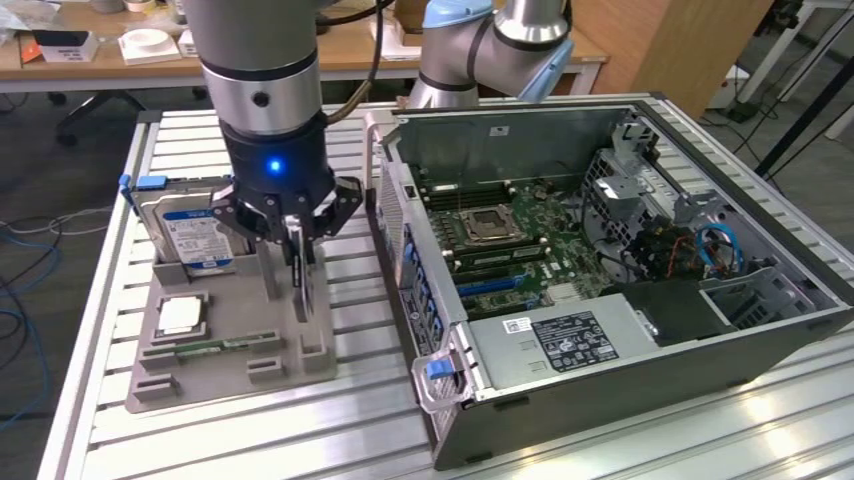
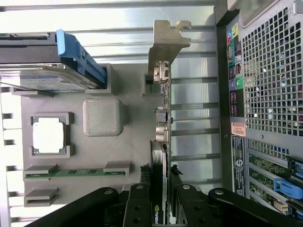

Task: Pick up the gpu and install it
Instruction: 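Pick up the gpu and move the gpu toward the slot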

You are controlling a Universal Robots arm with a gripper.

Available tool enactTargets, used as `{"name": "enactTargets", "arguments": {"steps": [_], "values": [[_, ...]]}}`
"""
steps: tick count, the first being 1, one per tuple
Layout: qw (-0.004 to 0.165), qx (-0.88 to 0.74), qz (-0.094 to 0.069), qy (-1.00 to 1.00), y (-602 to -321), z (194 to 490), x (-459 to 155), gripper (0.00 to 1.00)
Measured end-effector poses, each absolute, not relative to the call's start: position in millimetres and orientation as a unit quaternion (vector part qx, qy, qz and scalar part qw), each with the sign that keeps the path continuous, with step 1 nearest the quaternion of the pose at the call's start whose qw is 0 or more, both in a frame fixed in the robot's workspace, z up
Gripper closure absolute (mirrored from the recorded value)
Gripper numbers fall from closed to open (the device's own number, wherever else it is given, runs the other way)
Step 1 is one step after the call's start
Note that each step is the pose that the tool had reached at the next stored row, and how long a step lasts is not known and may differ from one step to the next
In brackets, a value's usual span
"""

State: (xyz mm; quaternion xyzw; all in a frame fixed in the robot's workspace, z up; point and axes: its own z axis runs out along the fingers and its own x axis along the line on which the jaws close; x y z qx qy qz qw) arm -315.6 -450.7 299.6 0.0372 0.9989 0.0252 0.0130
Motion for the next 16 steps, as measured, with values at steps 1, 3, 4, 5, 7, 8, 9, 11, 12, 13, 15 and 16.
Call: {"name": "enactTargets", "arguments": {"steps": [1, 3, 4, 5, 7, 8, 9, 11, 12, 13, 15, 16], "values": [[0.013, 0.037, 0.025, 0.999, -451, 301, -315, 0.74], [0.013, 0.037, 0.025, 0.999, -451, 304, -313, 0.74], [0.013, 0.037, 0.025, 0.999, -451, 308, -313, 0.74], [0.013, 0.037, 0.025, 0.999, -451, 310, -313, 0.74], [0.013, 0.037, 0.025, 0.999, -451, 311, -313, 0.74], [0.013, 0.037, 0.025, 0.999, -451, 312, -313, 0.74], [0.013, 0.037, 0.025, 0.999, -451, 313, -313, 0.74], [0.013, 0.037, 0.025, 0.999, -451, 315, -313, 0.74], [0.013, 0.037, 0.025, 0.999, -451, 316, -313, 0.74], [0.013, 0.037, 0.025, 0.999, -451, 317, -313, 0.74], [0.013, 0.037, 0.025, 0.999, -451, 318, -313, 0.74], [0.013, 0.037, 0.025, 0.999, -451, 319, -313, 0.74]]}}
